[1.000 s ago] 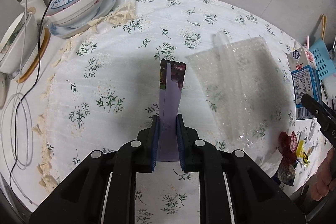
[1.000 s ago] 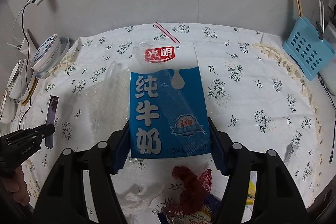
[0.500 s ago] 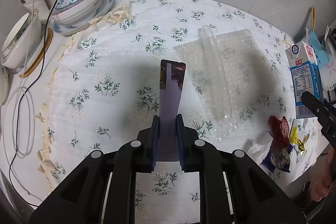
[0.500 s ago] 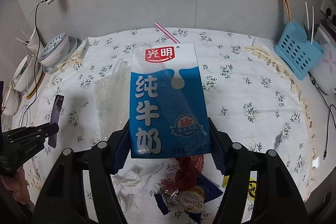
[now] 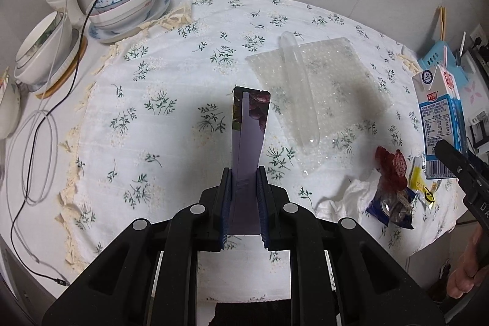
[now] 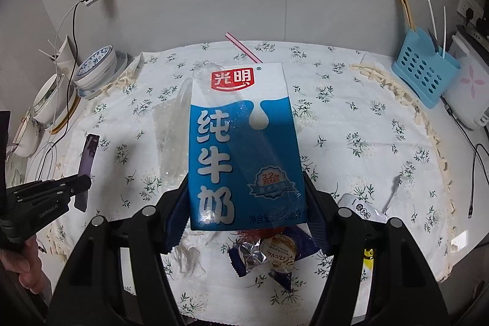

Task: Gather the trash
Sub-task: 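Lift the purple stick and milk carton and carry both toward the black bin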

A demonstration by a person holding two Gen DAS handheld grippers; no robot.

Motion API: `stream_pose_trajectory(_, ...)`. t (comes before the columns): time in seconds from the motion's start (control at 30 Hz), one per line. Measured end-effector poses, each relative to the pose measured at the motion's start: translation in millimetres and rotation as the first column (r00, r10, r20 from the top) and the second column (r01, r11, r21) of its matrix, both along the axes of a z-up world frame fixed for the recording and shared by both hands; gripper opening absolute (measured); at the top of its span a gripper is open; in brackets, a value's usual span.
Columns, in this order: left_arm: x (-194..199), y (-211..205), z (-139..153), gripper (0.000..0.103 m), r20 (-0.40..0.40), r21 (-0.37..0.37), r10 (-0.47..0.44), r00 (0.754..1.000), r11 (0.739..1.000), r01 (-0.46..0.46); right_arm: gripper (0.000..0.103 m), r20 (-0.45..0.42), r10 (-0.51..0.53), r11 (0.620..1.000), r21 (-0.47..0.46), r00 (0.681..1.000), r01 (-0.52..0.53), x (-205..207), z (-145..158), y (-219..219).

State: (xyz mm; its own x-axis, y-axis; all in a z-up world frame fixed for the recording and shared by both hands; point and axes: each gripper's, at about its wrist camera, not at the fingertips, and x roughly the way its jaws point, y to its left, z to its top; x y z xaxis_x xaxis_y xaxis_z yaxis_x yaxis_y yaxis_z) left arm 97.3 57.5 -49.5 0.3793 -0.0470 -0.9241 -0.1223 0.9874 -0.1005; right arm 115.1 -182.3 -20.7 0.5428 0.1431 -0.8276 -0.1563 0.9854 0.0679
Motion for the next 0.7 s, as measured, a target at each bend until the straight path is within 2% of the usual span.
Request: stream_pose_trajectory(0.7, -67.2, -41.4, 7.3, 0.015, 0.006, -0.02, 0.007, 1.0, 1.0, -0.006, 0.062, 0.014, 0.025, 1.0, 0.016, 1.0, -0.025, -67.8, 3.7, -39.9)
